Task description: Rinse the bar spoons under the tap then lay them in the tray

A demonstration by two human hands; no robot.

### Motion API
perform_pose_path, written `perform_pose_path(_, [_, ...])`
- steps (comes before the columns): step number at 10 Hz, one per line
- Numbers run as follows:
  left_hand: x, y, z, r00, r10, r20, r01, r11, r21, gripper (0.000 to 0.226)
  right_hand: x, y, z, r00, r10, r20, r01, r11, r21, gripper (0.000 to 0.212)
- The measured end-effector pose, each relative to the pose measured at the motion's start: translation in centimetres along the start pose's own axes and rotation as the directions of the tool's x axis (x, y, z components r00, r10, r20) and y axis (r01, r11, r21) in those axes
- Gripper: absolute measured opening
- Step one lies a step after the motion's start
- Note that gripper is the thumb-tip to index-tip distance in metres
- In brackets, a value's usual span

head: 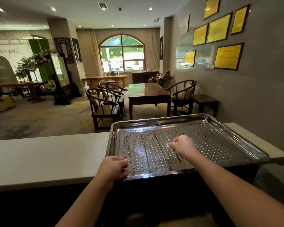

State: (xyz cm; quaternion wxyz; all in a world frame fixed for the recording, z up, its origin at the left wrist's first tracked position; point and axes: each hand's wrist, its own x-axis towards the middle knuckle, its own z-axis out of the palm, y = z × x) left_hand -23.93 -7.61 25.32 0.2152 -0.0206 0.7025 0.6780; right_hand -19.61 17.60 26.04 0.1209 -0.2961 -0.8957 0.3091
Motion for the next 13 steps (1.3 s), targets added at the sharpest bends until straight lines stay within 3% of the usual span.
perform_pose_path(2, [-0.1,0.0,0.0,1.0,-0.011,-0.004,0.011,1.0,0.018,0.007,1.3,3.1,0.9,0.995,0.094,-0.034,-0.1,0.967,-0.235,0.026])
perform_pose_path(6, [0.0,0.1,0.3,0.998,-0.022,-0.055,0.026,0.997,0.068,0.008,1.8,2.3,1.0,1.0,0.018,0.003,-0.015,0.88,-0.475,0.019])
perform_pose_path(8, [-0.1,-0.1,0.4,0.996,-0.005,-0.085,0.013,0.995,0.1,0.01,1.7,2.8,1.1,1.0,0.022,0.02,-0.012,0.903,-0.43,0.027])
perform_pose_path(11, [-1.8,0.4,0.6,0.991,0.107,-0.085,-0.094,0.985,0.146,0.009,0.3,3.3,-0.9,0.998,0.061,-0.004,-0.059,0.94,-0.337,0.022])
perform_pose_path(12, [-2.6,1.0,0.7,0.986,0.147,-0.08,-0.125,0.965,0.231,0.021,-0.5,3.1,-1.8,1.0,-0.012,0.0,0.012,0.94,-0.34,0.027])
perform_pose_path(13, [-3.4,1.8,1.0,0.944,0.318,-0.093,-0.253,0.872,0.419,0.03,-1.5,2.7,-2.4,0.995,-0.103,-0.005,0.097,0.948,-0.303,0.035])
